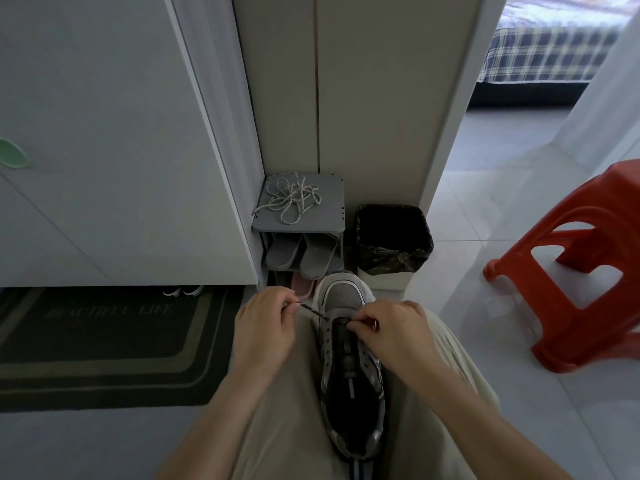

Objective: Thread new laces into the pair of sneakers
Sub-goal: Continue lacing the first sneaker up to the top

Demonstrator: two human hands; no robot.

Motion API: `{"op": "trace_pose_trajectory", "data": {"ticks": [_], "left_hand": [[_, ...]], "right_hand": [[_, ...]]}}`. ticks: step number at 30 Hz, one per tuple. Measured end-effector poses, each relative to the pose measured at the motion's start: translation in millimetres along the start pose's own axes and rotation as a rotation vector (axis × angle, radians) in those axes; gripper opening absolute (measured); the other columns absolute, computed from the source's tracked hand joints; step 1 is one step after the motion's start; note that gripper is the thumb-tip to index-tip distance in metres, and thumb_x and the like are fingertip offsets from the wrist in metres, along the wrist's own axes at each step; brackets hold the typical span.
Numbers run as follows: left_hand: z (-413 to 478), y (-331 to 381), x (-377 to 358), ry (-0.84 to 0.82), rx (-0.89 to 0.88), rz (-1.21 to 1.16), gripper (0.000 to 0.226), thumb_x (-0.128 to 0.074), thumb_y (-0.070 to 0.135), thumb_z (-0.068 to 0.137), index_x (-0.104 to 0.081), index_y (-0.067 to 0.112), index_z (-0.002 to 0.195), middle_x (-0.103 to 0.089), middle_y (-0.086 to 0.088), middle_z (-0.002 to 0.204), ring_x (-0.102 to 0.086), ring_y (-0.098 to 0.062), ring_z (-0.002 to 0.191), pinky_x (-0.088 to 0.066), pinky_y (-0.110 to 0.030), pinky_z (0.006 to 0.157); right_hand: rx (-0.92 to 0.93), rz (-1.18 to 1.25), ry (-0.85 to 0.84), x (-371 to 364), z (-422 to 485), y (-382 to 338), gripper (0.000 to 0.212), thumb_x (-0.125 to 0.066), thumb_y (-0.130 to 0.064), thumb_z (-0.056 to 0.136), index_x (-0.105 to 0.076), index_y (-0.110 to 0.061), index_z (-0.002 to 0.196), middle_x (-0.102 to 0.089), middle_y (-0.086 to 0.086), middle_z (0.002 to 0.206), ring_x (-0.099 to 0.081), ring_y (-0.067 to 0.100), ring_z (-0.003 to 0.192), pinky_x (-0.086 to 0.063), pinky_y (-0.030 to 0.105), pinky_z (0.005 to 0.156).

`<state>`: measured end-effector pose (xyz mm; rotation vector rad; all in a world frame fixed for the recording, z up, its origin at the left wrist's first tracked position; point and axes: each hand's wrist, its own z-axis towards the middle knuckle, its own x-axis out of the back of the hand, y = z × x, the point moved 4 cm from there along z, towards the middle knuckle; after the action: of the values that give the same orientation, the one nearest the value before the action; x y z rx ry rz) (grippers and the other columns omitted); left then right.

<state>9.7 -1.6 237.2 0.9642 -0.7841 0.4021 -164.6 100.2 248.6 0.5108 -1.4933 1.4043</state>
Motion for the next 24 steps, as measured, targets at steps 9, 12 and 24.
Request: {"op": "trace_pose_trajectory", "data": {"ticks": [9,12,24], "left_hand": [[2.6,-10.9,8.1,-0.047,0.096,0.037,0.005,-0.059,0.021,0.09,-0.062,0.024,0.094,-0.062,0.011,0.095,-0.059,-0.008,0.087,-0.052,-0.037,0.08],[-5.2,2.5,-2.8,-0.191,-0.021,0.086,0.03,-0.061,0.026,0.087,-0.058,0.028,0.117,-0.06,0.012,0.116,-0.054,-0.009,0.109,-0.042,-0.034,0.098],[-5.7,16.7,-21.9,-0.21,-0.105,0.059,0.003,-0.055,0.026,0.088,-0.058,0.026,0.089,-0.065,0.013,0.091,-0.06,-0.006,0.085,-0.045,-0.034,0.088]], "right_hand": [[0.046,-0.095,0.006,-19.1,3.6,-14.3,0.007,-0.065,-0.03,0.079,-0.068,-0.027,0.074,-0.061,-0.012,0.075,-0.059,0.01,0.074,-0.027,0.026,0.079],[0.043,-0.102,-0.004,-20.2,2.5,-12.9,0.006,-0.062,-0.029,0.081,-0.068,-0.027,0.078,-0.06,-0.011,0.079,-0.058,0.011,0.076,-0.025,0.025,0.078],[0.013,-0.087,0.103,-25.7,-0.8,-8.0,0.01,-0.073,-0.029,0.07,-0.063,-0.029,0.069,-0.053,-0.014,0.066,-0.056,0.01,0.061,-0.033,0.027,0.069]]}}
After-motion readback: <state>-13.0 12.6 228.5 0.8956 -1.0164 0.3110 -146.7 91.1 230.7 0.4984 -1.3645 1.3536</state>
